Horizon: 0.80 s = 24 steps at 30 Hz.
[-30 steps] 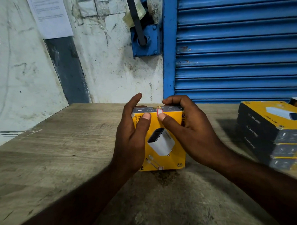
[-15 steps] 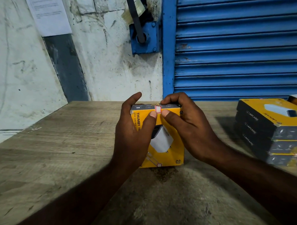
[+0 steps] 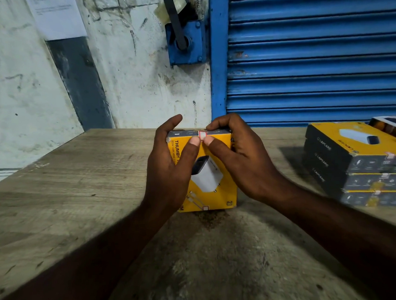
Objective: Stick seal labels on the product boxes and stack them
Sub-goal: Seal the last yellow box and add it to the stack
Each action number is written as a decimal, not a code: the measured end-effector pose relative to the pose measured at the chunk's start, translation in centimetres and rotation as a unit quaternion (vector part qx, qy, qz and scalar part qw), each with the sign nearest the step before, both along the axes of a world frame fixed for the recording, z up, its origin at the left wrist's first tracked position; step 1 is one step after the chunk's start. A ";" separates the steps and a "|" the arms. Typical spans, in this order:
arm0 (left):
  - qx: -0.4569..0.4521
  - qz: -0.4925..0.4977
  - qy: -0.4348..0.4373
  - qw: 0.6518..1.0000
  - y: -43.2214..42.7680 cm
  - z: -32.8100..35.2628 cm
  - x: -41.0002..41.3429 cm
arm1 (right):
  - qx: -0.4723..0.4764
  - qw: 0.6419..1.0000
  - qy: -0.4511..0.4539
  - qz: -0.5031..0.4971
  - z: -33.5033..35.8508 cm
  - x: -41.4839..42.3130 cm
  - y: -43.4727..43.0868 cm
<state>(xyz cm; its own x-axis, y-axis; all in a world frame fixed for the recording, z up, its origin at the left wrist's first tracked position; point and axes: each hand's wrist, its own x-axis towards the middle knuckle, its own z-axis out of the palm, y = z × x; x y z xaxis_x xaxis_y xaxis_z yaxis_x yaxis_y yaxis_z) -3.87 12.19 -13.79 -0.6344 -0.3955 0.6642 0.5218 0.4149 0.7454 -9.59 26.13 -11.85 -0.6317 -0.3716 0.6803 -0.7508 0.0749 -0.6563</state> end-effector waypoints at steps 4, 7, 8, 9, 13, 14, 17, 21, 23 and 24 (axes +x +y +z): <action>0.006 0.013 0.002 1.000 0.0 0.0 0.0 | -0.002 1.000 0.012 -0.025 0.0 0.1 -0.2; 0.020 0.007 0.001 1.000 0.2 0.0 0.0 | -0.005 1.000 0.022 -0.018 0.0 0.0 -0.2; 0.022 0.007 0.002 1.000 0.2 0.0 0.1 | -0.007 1.000 0.026 -0.014 -0.1 0.0 -0.2; 0.024 0.008 0.003 1.000 0.3 0.0 0.1 | -0.011 0.999 0.028 -0.012 -0.1 0.0 -0.2; 0.029 0.012 0.003 1.000 0.5 0.1 0.2 | -0.029 0.999 0.031 -0.016 -0.2 0.2 -0.2; 0.026 0.017 0.001 1.000 0.5 0.1 0.2 | -0.030 0.999 0.029 -0.018 -0.3 0.2 -0.3; 0.017 0.028 -0.004 0.999 0.6 0.2 0.3 | -0.034 0.999 0.024 -0.023 -0.2 0.4 -0.4; 0.006 0.016 -0.006 1.000 0.5 0.2 0.6 | -0.035 0.999 0.009 -0.031 -0.1 0.8 -0.3; -0.003 0.009 -0.008 1.000 0.3 0.0 0.6 | -0.030 0.999 0.012 -0.034 -0.2 0.9 -0.1; -0.002 0.007 -0.011 1.000 0.2 -0.1 0.6 | -0.026 0.999 0.016 -0.036 -0.3 1.0 -0.1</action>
<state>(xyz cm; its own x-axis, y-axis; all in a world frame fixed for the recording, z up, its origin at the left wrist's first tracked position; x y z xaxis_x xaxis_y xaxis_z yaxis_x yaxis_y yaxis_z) -3.26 12.35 -13.88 -0.6429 -0.4014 0.6524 0.5001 0.4251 0.7544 -8.64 26.02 -12.15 -0.6326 -0.2899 0.7182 -0.7658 0.0959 -0.6358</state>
